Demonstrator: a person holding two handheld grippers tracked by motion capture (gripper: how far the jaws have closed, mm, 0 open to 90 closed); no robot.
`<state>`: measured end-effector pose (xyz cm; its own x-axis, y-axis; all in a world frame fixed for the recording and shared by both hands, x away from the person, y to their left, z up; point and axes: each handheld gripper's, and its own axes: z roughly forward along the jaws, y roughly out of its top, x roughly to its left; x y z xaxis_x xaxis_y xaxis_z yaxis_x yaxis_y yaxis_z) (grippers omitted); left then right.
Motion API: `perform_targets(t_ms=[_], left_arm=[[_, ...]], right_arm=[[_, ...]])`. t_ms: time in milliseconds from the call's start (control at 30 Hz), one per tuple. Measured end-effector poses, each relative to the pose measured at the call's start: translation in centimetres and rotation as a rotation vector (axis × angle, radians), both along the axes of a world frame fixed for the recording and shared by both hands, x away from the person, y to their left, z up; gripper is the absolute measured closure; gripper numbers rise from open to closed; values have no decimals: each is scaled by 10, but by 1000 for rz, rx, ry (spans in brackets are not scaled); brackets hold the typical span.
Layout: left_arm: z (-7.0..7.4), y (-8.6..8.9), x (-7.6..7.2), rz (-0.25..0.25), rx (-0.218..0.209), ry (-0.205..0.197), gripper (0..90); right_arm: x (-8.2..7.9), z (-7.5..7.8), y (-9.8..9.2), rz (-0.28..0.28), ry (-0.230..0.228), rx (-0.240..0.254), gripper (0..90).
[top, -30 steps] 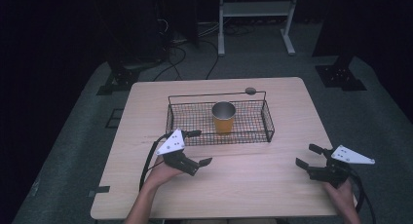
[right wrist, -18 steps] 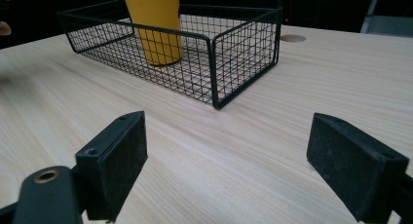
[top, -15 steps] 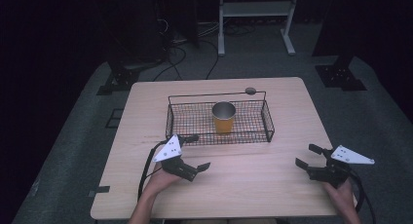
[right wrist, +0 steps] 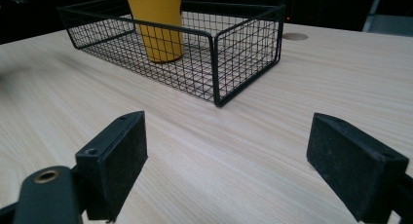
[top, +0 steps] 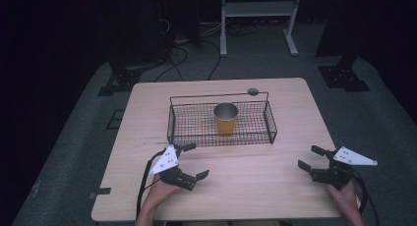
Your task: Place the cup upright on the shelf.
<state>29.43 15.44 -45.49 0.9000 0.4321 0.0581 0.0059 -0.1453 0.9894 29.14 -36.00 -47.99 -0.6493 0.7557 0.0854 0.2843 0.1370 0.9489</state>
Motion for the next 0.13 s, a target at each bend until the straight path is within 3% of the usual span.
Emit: perform_targets(t_ms=[133], left_arm=[[-3,0,-6,3,20,-3,20]], right_arm=[[0,0,-1,6,-3,4,138]])
